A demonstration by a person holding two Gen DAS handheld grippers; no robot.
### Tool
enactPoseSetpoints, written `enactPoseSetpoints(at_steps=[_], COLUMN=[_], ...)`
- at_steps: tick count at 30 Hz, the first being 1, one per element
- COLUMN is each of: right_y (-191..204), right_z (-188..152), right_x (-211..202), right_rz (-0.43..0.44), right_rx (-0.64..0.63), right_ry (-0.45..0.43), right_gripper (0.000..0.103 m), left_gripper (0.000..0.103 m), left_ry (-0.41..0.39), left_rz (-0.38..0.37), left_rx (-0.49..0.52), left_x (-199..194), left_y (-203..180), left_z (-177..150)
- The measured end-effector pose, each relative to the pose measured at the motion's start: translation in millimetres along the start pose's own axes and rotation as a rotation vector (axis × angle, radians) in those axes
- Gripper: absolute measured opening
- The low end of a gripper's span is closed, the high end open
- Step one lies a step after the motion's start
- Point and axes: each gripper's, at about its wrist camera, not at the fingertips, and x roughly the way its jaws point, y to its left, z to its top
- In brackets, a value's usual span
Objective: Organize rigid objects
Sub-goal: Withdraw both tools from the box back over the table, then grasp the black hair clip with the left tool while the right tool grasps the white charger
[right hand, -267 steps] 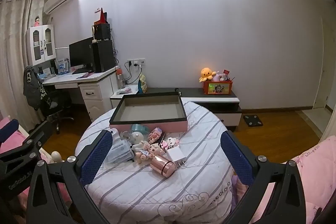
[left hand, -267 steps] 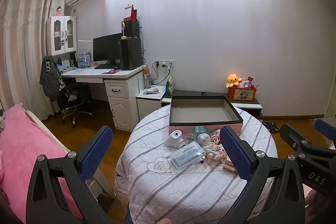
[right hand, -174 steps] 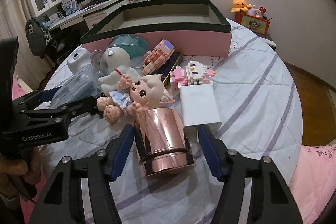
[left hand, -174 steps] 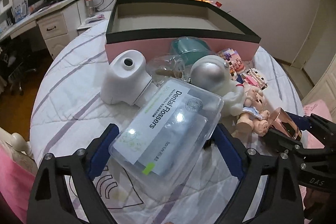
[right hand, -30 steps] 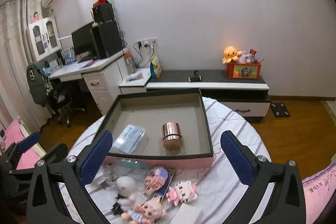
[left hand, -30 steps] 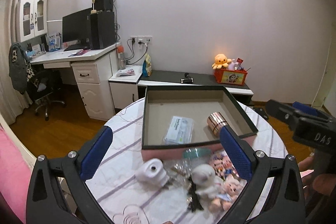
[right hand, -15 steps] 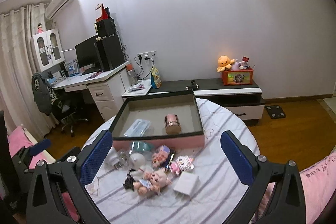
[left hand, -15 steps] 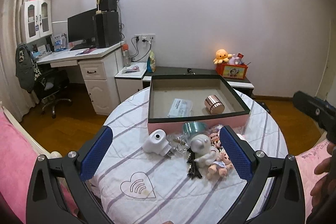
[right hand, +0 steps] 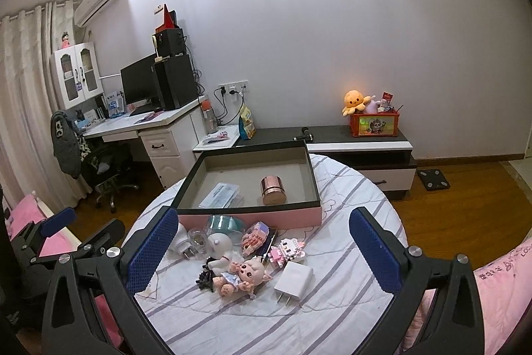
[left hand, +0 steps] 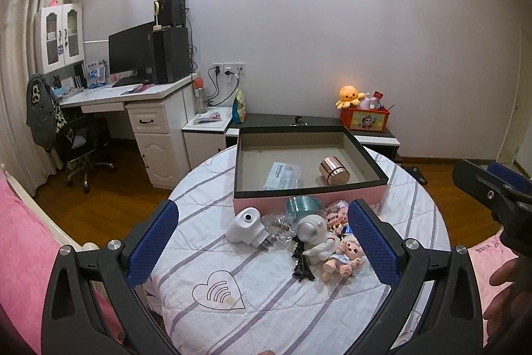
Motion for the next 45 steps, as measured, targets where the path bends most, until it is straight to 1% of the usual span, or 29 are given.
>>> enactPoseSetpoints(at_steps=[12,19,23,29,32,38,41,45], right_y=[3,-1,-14,-39,-45,-50,-52,-54], right_z=[0,-5,-16,-44,-57,-78,-85,-88], right_x=[1,11,24,56,72,99,109,122], right_rz=[0.002,-0.013,-0.036,-0.064,-0.067,-0.070,-0.068,-0.059], right_rx=[-0.006,-0.004,-0.005,0.013,0.015,0.004,0.006,0.010], right_ry=[0.005,0.033,0.082,0.209,0.263,0.359,0.392,0.417], right_gripper=[0.103,0.103,0.103,0.103,0.103,0.103,0.103,0.103], left_gripper=[0.103,0.103,0.103,0.103,0.103,0.103,0.103,0.103], left_ry=[0.005,0.036,0.085,0.204,0.235,0.291,0.329,0.357], left_rz=[0.001,0.009,0.024,0.033,0.027,-0.012,-0.026,-0.043], left_rx=[-0.002,-0.010,-0.013,-0.024,-0.018,0.028,0.042,0.038], left_x=[-1,9,27,63,74,99,116,133], left_y=[1,4,9,18,16,-4,-13,-19], left_z=[-3,-12,-26,-60,-69,-82,-88,-89])
